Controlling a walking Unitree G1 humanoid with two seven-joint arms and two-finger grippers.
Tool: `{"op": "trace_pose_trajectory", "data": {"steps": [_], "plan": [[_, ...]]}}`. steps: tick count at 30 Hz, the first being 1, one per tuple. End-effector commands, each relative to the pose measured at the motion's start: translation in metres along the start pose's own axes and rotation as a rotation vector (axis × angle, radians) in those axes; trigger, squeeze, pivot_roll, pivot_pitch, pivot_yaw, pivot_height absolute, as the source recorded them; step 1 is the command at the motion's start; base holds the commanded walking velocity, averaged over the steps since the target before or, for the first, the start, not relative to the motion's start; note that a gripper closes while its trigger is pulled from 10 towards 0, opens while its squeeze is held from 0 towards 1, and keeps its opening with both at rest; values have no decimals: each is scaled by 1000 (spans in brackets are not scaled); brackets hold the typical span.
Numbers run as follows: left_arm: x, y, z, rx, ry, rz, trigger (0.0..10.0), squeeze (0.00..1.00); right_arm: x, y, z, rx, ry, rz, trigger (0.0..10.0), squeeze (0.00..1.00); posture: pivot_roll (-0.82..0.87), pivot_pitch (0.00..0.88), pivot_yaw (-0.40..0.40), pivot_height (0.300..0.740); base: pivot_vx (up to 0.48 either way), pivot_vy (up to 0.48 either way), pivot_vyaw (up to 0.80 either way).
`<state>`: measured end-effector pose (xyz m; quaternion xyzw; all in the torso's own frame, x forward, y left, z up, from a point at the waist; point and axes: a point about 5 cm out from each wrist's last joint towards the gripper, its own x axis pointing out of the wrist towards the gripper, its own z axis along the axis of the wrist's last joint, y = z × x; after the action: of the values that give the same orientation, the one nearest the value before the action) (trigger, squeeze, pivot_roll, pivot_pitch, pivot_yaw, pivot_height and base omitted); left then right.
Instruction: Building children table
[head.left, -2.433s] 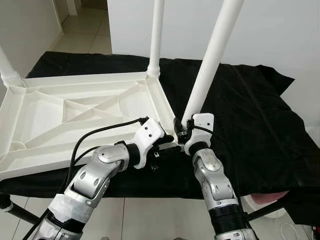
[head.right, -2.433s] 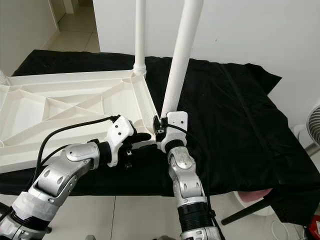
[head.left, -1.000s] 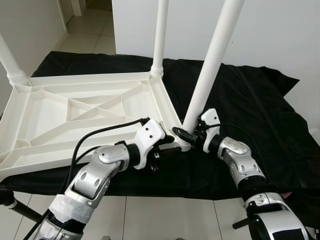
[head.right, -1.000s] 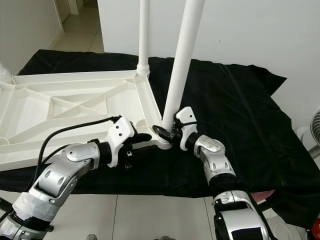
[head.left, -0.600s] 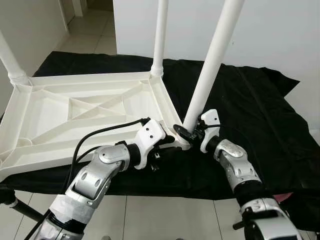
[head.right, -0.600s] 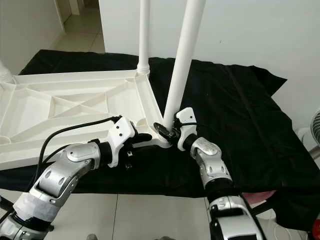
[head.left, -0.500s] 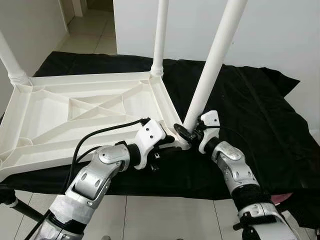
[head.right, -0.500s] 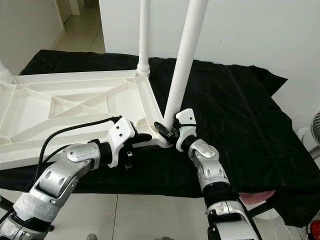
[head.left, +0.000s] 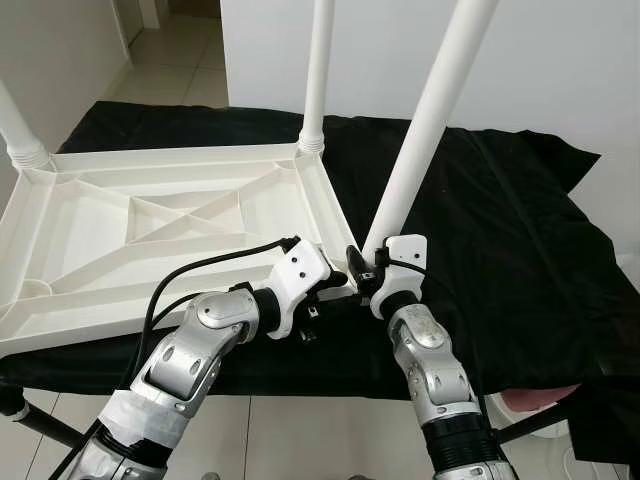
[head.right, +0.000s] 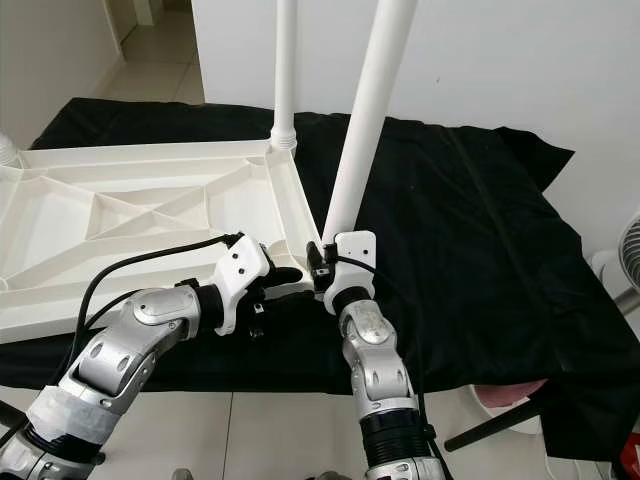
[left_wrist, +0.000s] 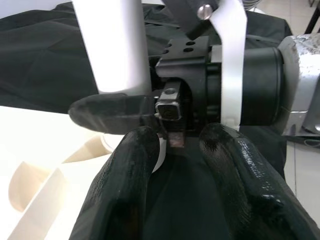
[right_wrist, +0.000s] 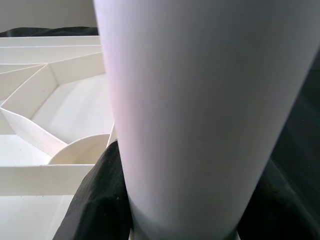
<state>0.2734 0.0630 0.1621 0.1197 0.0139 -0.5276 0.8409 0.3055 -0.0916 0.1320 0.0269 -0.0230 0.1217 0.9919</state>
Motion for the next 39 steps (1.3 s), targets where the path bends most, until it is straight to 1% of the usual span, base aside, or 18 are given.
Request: {"op": "trace_pose_trajectory", "data": {"steps": [1, 2, 6, 8, 13, 14, 15, 16, 18, 19, 20, 22, 25, 28, 30, 33, 38, 39], "plan": [[1, 2, -1, 1, 1, 26, 10000, 0, -1, 4, 2, 10, -2, 2, 10000, 349, -15, 15, -71, 740, 0, 0, 0], [1, 2, -1, 1, 1, 26, 10000, 0, -2, 2, 3, 8, -6, -7, 10000, 1000, -16, 14, -70, 740, 0, 0, 0], [0, 2, -1, 2, 2, 28, 10000, 0, -3, -4, 5, 2, 6, -33, 10000, 1000, -15, 14, -70, 740, 0, 0, 0], [0, 3, -1, 2, 2, 31, 10000, 0, -1, -15, 6, -17, 13, -51, 10000, 1000, -14, 15, -72, 740, 0, 0, 0], [0, 3, -1, 3, 0, 33, 10000, 0, 1, -26, 7, -58, 12, -14, 10000, 1000, -14, 14, -73, 740, 0, 0, 0], [0, 3, -1, 3, -1, 34, 10000, 0, 2, -30, 7, -61, 15, 8, 10000, 573, -12, 14, -74, 740, 0, 0, 0], [0, 3, -1, 3, -2, 35, 10000, 0, 3, -32, 7, -81, 15, 51, 10000, 0, -12, 13, -72, 740, 0, 0, 0], [0, 3, -1, 3, -2, 35, 10000, 0, 3, -32, 7, -81, 15, 51, 10000, 0, -12, 13, -72, 740, 0, 0, 0], [-2, 3, -1, 6, 1, 38, 10000, 0, 4, -39, 9, -125, 12, 156, 10000, 0, -8, 12, -72, 740, 0, 0, 0], [-2, 3, -1, 6, 1, 38, 10000, 0, 4, -39, 9, -125, 12, 156, 10000, 0, -8, 12, -72, 740, 0, 0, 0], [-2, 3, -2, 9, 6, 41, 10000, 0, 4, -42, 10, -133, 14, 207, 10000, 0, -7, 10, -70, 740, 0, 0, 0], [-3, 3, -3, 10, 10, 43, 10000, 0, 4, -44, 10, -133, 15, 236, 10000, 0, -7, 10, -70, 740, 0, 0, 0], [-3, 2, -4, 12, 13, 43, 10000, 0, 8, -54, 11, -166, 31, 358, 10000, 0, -3, 5, -64, 740, 0, 0, 0], [-3, 2, -4, 13, 14, 42, 10000, 0, 9, -57, 11, -179, 34, 386, 10000, 0, -3, 5, -64, 740, 0, 0, 0], [-3, 2, -3, 13, 14, 44, 10000, 0, 11, -60, 10, -191, 53, 465, 10000, 0, -2, 5, -61, 740, 0, 0, 0], [-3, 3, -5, 15, 16, 55, 10000, 0, 15, -62, 8, -200, 73, 521, 10000, 0, 0, 5, -60, 740, 0, 0, 0], [-4, 4, -8, 21, 29, 86, 10000, 0, 21, -67, 3, -210, 107, 548, 10000, 0, 7, 3, -63, 740, 0, 0, 0], [-5, 5, -9, 22, 31, 96, 10000, 0, 22, -68, 2, -205, 115, 556, 4039, 0, 10, 3, -65, 740, 0, 0, 0]]}}
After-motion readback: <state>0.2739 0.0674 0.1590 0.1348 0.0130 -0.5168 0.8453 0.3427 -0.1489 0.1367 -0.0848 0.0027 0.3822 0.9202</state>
